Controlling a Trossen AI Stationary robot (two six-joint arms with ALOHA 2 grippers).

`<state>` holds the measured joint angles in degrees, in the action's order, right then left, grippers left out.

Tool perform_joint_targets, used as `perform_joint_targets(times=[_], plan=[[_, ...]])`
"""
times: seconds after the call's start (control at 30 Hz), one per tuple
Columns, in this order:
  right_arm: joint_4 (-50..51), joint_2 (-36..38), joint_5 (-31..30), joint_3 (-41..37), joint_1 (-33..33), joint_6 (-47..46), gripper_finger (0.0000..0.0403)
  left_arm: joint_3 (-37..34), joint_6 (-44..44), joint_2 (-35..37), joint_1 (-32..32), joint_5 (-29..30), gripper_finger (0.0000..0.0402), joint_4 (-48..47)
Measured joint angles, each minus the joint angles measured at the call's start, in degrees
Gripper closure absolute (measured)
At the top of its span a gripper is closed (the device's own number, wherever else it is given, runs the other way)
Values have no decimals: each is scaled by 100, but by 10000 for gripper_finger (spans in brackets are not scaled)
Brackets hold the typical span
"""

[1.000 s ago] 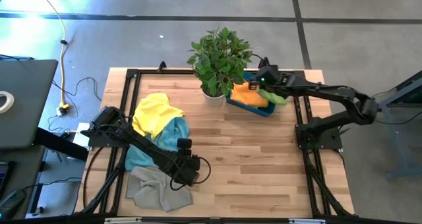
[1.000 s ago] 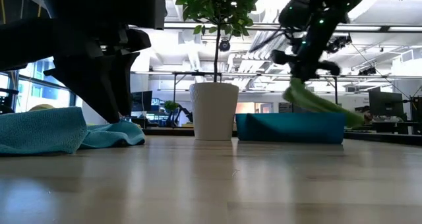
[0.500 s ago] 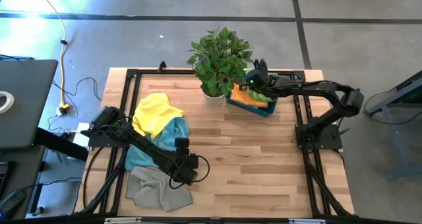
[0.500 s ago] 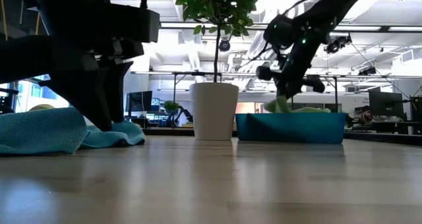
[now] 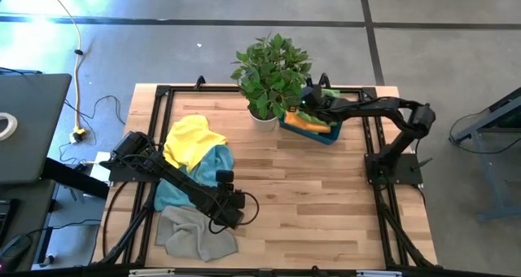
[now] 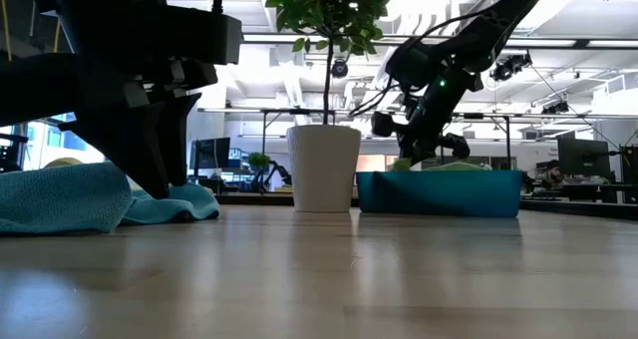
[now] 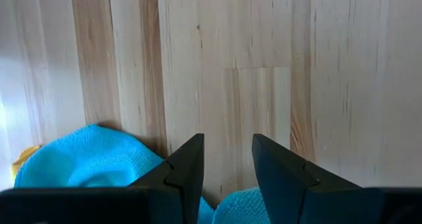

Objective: Fold microfiber towels
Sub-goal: Put the green towel into the blue bin

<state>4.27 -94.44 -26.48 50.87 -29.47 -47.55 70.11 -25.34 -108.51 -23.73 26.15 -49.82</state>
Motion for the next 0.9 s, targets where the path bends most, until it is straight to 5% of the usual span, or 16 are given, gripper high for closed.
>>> perform_joint_targets(times=[0.23, 0.57, 0.73, 0.9], plan=[[-335, -14, 20, 0, 32, 451, 390, 0, 0, 0, 0, 0, 283, 15], [-779, 17, 310, 0, 55, 901, 280, 0, -63, 0, 0, -4, 283, 15], [-473, 424, 926, 0, 62, 2745, 269, 0, -66, 0, 0, -7, 283, 15], [1221, 1120, 1317, 0, 137, 4765, 281, 0, -104, 0, 16, -1, 283, 19]])
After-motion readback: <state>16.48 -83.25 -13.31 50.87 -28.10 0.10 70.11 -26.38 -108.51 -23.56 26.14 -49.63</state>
